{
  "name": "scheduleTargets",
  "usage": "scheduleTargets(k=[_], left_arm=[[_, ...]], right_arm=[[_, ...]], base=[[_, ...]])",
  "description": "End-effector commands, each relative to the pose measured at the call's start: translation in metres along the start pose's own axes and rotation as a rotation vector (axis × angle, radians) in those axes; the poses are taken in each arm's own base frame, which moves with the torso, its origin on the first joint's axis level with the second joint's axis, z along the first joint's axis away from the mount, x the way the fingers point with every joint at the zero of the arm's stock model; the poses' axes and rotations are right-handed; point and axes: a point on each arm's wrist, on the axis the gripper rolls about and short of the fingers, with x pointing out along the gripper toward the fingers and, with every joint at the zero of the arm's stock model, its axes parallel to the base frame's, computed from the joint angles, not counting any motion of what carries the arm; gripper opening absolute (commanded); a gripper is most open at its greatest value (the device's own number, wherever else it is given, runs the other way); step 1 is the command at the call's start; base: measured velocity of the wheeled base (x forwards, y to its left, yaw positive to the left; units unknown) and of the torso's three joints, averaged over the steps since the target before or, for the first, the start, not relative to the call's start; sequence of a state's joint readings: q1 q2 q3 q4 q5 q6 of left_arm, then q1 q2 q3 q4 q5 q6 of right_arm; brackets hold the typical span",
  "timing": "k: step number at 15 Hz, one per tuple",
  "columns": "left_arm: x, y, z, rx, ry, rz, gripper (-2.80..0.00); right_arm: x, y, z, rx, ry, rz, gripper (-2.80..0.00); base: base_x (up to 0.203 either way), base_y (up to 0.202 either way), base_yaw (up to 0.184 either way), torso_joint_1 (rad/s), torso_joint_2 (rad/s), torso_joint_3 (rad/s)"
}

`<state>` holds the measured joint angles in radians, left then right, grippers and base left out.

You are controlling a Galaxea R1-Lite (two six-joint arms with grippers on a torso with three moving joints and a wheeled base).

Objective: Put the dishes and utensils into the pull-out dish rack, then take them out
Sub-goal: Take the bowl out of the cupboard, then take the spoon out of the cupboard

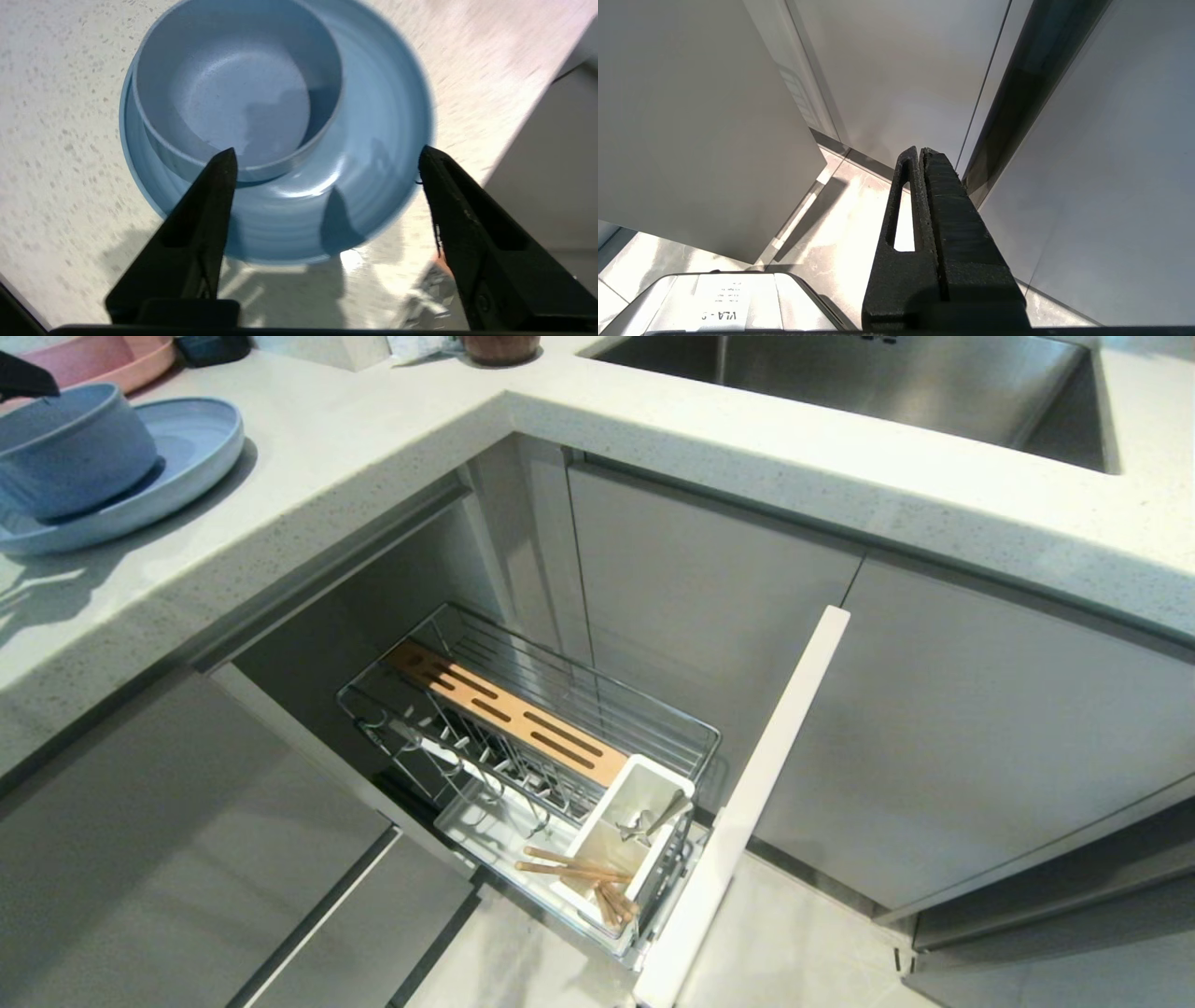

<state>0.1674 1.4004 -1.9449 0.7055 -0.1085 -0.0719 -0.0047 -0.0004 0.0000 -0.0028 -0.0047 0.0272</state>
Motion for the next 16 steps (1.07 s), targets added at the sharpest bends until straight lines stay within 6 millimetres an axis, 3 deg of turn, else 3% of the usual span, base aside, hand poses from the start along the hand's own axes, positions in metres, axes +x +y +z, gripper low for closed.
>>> scheduleTargets(k=[1, 2, 3, 5, 7, 10, 13, 16], left_arm=[[-0.037, -0.005, 0.007, -0.133, -0.102, -0.023, 0.0], [-0.051, -0.008, 0.008, -0.189, -0.142, -0.042, -2.34], [-0.063, -0.01, 0.009, -0.252, -0.174, -0.062, -2.8], [-0.088, -0.014, 0.008, -0.387, -0.236, -0.119, -2.8], [-0.095, -0.016, 0.004, -0.513, -0.251, -0.181, -2.8], [-0.101, -0.027, -0.001, -0.539, -0.199, -0.363, -2.8], [-0.082, -0.044, -0.026, -0.454, -0.022, -0.516, -2.8], [-0.055, -0.077, -0.054, -0.314, 0.169, -0.649, -2.8]], right_arm=[[0.0, 0.0, 0.0, 0.0, -0.003, 0.0, -2.8], [0.0, 0.0, 0.0, 0.0, -0.002, 0.0, -2.8], [0.0, 0.0, 0.0, 0.0, -0.003, 0.0, -2.8], [0.0, 0.0, 0.0, 0.0, -0.003, 0.0, -2.8], [0.0, 0.0, 0.0, 0.0, -0.003, 0.0, -2.8], [0.0, 0.0, 0.0, 0.0, -0.003, 0.0, -2.8], [0.0, 0.0, 0.0, 0.0, -0.002, 0.0, -2.8], [0.0, 0.0, 0.0, 0.0, -0.002, 0.0, -2.8]], base=[[0.0, 0.0, 0.0, 0.0, 0.0, 0.0], [0.0, 0.0, 0.0, 0.0, 0.0, 0.0], [0.0, 0.0, 0.0, 0.0, 0.0, 0.0], [0.0, 0.0, 0.0, 0.0, 0.0, 0.0], [0.0, 0.0, 0.0, 0.0, 0.0, 0.0], [0.0, 0.0, 0.0, 0.0, 0.0, 0.0], [0.0, 0.0, 0.0, 0.0, 0.0, 0.0], [0.0, 0.0, 0.0, 0.0, 0.0, 0.0]])
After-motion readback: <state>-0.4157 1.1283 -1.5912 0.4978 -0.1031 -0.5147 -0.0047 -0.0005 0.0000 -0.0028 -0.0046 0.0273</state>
